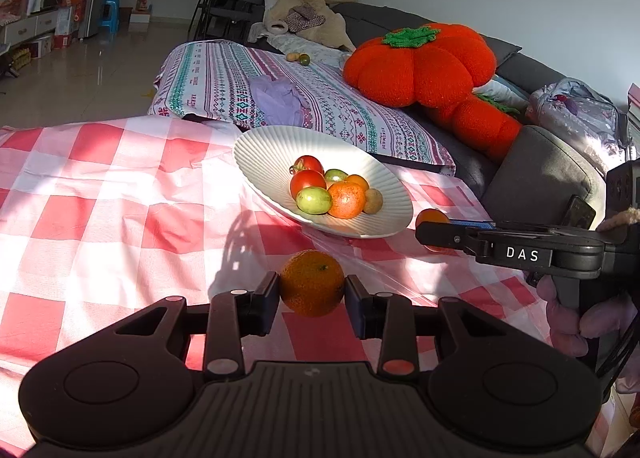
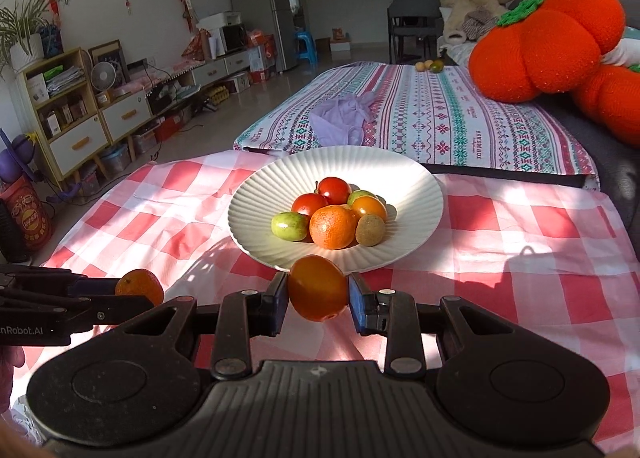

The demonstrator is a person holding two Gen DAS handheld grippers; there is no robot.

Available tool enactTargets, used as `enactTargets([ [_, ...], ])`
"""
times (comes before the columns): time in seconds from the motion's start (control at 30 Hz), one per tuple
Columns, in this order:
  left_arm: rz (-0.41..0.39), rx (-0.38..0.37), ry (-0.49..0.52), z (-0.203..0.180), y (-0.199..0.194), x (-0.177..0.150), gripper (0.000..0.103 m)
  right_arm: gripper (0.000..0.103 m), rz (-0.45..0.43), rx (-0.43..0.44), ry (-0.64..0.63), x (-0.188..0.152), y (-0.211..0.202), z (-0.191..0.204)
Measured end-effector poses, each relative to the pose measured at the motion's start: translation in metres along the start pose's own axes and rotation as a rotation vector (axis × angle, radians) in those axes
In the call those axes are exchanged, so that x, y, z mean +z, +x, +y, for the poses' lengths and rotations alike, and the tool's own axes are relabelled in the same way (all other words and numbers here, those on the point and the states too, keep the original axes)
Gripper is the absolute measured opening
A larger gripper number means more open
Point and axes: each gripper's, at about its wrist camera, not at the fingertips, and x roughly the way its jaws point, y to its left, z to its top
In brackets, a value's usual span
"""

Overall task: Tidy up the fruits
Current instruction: 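Carry the mandarin and cherry tomato to the white plate and release them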

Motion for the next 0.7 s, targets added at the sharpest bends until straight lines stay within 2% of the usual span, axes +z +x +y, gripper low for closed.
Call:
enactTargets([
  [0.2,-0.018,-0.007,0.037,-0.014,0.019,0.019,0.037,0.029,-0.002,-0.012,0.043,0.011,0.014,-0.015],
  [0.37,-0.026,-0.028,0.063,-0.022,0.038,0.043,0.037,0.029,-0.021,0.014,0.118,0.026,0.024,-0.031],
  [0.57,-0.006,-0.108,0.056,-0.023,0.085,0.079,0.037,0.029,-0.031,0.021,0.117,0.035,0.045,-0.045],
  [0.7,0.019,-0.123,0.031,-0.022,0.117,0.097,0.037,0.029,-0.032,0.028,0.119,0.036,0.054,-0.056],
])
